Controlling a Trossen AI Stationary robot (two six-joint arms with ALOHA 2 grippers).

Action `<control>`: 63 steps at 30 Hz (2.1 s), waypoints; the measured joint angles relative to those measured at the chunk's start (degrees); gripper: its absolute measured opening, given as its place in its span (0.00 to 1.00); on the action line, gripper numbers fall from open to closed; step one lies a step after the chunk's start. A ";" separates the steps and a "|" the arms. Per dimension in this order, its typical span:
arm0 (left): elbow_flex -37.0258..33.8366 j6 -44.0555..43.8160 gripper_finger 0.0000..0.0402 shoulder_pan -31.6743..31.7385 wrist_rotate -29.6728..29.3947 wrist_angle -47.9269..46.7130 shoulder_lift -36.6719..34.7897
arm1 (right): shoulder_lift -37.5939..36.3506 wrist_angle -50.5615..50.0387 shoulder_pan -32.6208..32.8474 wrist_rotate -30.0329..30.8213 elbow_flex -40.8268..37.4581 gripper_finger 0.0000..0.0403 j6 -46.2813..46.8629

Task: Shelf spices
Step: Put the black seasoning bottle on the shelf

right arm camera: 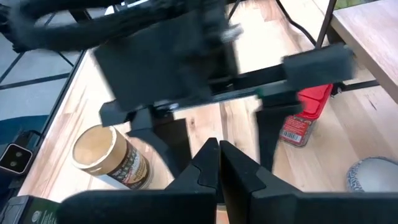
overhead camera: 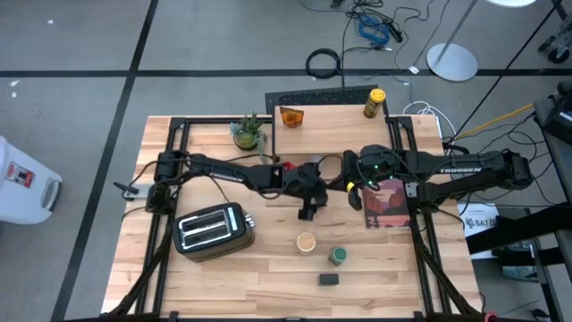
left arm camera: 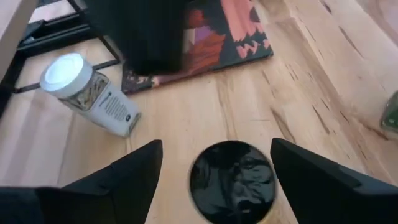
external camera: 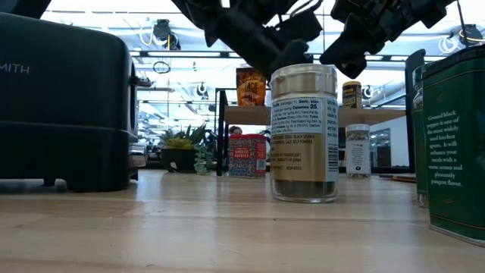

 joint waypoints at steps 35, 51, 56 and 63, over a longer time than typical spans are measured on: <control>-0.04 -5.96 0.85 3.37 10.18 -2.67 1.73 | -0.01 0.37 0.24 0.15 0.02 0.00 -1.07; -0.04 -3.41 0.51 3.40 10.43 -3.42 1.73 | -0.01 0.31 0.26 0.13 0.02 0.00 -1.14; -0.02 -2.73 0.51 3.40 10.43 -3.43 1.73 | -0.01 -0.11 0.24 0.16 0.02 0.00 -1.09; -0.02 -2.53 0.51 3.40 9.61 -5.17 0.58 | -0.81 -2.34 0.26 2.50 0.02 0.00 -1.07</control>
